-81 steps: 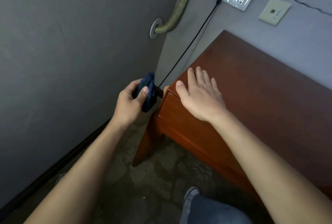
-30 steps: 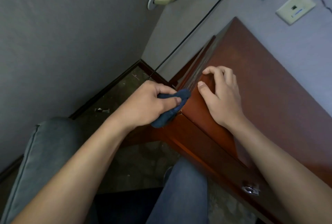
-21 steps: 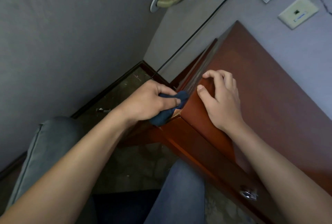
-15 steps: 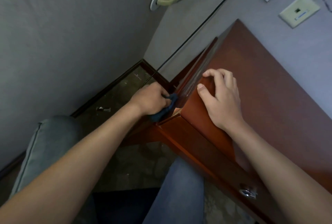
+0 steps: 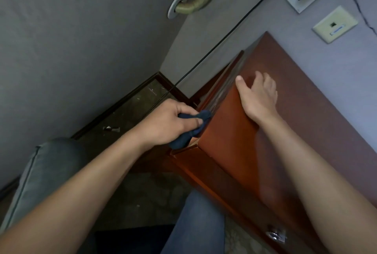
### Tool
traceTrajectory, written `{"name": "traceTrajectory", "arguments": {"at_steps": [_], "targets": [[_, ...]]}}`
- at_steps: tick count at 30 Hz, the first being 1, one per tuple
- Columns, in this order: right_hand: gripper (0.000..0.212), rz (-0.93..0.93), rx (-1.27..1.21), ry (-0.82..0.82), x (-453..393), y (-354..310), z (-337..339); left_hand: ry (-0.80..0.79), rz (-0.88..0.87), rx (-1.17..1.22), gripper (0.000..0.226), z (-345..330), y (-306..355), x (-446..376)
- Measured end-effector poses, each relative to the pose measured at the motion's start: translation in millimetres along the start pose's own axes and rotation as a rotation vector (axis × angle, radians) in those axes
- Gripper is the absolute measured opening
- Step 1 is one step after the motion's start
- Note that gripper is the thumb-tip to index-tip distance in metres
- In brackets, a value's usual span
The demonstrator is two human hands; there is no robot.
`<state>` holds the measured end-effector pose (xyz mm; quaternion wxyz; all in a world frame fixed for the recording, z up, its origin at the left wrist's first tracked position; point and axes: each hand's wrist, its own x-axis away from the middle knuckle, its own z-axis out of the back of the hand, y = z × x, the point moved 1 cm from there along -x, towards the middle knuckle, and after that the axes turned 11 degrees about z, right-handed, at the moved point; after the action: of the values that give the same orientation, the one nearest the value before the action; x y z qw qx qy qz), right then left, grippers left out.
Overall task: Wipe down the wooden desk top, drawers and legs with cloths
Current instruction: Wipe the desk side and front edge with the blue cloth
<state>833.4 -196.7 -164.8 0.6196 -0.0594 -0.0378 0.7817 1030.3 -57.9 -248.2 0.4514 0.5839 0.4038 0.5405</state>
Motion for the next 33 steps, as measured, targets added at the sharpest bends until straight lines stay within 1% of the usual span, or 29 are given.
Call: {"name": "traceTrajectory", "arguments": {"at_steps": [2, 3, 6, 7, 8, 11, 13, 14, 16, 17, 18, 19, 20, 23, 24, 25, 27, 29, 30, 31, 32, 33], "targets": [[0.085, -0.064, 0.018, -0.018, -14, 0, -10, -0.039, -0.015, 0.08, 0.01, 0, 1, 3], [0.085, -0.064, 0.018, -0.015, -16, 1, -12, -0.045, 0.02, 0.05, 0.012, 0, -2, 0], [0.085, -0.052, 0.023, 0.027, -17, 5, -13, -0.013, 0.16, -0.231, 0.016, 2, -19, -19], [0.085, -0.049, 0.03, 0.037, -17, 6, -14, -0.008, 0.171, -0.266, 0.016, 2, -19, -22], [0.085, -0.045, 0.034, 0.047, -18, 6, -14, -0.004, 0.147, -0.259, 0.015, 0, -16, -22], [0.085, -0.031, 0.035, 0.058, -19, 7, -16, -0.006, -0.005, -0.067, 0.015, -4, -3, -8], [0.086, -0.029, 0.035, 0.066, -20, 8, -17, -0.012, -0.048, -0.02, 0.018, -6, 1, 0], [0.086, -0.027, 0.038, 0.071, -20, 8, -17, -0.006, -0.018, -0.068, 0.019, -7, -1, -3], [0.086, -0.023, 0.044, 0.074, -20, 8, -17, 0.011, 0.105, -0.268, 0.023, -5, -11, -17], [0.086, -0.023, 0.042, 0.072, -20, 8, -16, 0.001, 0.174, -0.301, 0.023, -3, -17, -25], [0.086, -0.022, 0.04, 0.073, -19, 7, -16, -0.016, 0.21, -0.269, 0.021, 0, -20, -30], [0.086, -0.021, 0.04, 0.077, -19, 7, -16, -0.031, 0.198, -0.229, 0.018, 1, -22, -32], [0.085, -0.02, 0.045, 0.082, -19, 8, -16, -0.039, 0.144, -0.185, 0.017, 0, -20, -31], [0.084, -0.016, 0.051, 0.082, -19, 8, -17, -0.066, -0.083, 0.049, 0.017, -3, -7, -18], [0.084, -0.016, 0.053, 0.085, -20, 8, -17, -0.073, -0.119, 0.069, 0.018, -4, -2, -14], [0.084, -0.015, 0.055, 0.086, -20, 8, -17, -0.078, -0.104, 0.045, 0.019, -5, -2, -17], [0.084, -0.013, 0.058, 0.088, -20, 8, -17, -0.066, 0.013, -0.091, 0.019, -1, -13, -35], [0.084, -0.011, 0.055, 0.089, -19, 8, -17, -0.104, 0.141, -0.205, 0.017, 7, -22, -49], [0.084, -0.01, 0.053, 0.088, -19, 7, -17, -0.12, 0.15, -0.216, 0.016, 8, -23, -52], [0.084, -0.01, 0.053, 0.088, -19, 8, -17, -0.131, 0.113, -0.208, 0.015, 7, -21, -51], [0.084, -0.01, 0.055, 0.089, -19, 8, -17, -0.142, 0.053, -0.155, 0.015, 5, -16, -47], [0.084, -0.01, 0.058, 0.089, -19, 8, -17, -0.159, -0.011, -0.04, 0.015, 3, -9, -42]]}}
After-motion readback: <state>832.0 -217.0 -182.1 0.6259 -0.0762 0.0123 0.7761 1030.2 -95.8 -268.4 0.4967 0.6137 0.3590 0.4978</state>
